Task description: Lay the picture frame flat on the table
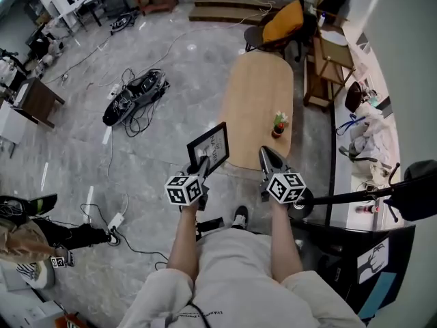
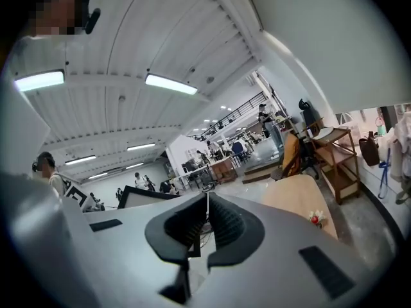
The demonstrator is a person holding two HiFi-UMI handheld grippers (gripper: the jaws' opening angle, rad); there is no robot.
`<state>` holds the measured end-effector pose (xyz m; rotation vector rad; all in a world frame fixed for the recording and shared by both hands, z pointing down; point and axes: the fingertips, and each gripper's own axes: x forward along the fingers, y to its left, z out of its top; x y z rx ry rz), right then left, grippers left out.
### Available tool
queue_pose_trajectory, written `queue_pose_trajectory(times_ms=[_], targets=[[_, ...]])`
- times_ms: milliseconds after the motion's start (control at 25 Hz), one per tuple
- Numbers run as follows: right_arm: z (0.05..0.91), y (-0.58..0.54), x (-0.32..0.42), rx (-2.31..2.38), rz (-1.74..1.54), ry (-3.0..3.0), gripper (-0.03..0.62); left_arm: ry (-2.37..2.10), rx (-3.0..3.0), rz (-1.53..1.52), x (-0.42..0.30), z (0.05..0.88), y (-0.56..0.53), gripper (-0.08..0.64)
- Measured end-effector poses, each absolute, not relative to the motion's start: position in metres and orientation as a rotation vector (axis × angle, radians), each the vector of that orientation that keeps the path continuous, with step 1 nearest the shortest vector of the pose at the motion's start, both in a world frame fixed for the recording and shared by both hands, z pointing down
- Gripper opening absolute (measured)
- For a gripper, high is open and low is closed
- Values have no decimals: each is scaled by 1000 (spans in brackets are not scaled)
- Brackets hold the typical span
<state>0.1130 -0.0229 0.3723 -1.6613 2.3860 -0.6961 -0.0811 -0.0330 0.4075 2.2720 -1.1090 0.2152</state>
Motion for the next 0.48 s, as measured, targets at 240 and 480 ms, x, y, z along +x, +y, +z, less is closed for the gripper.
queue_pose_trajectory(times_ms=[240, 480], targets=[[407, -19, 112, -1626, -817, 2413, 35, -1138, 2226, 153, -81, 410, -31, 26], [434, -21, 99, -1530, -888, 2441, 37, -1167, 2210, 100, -90, 412, -29, 26]])
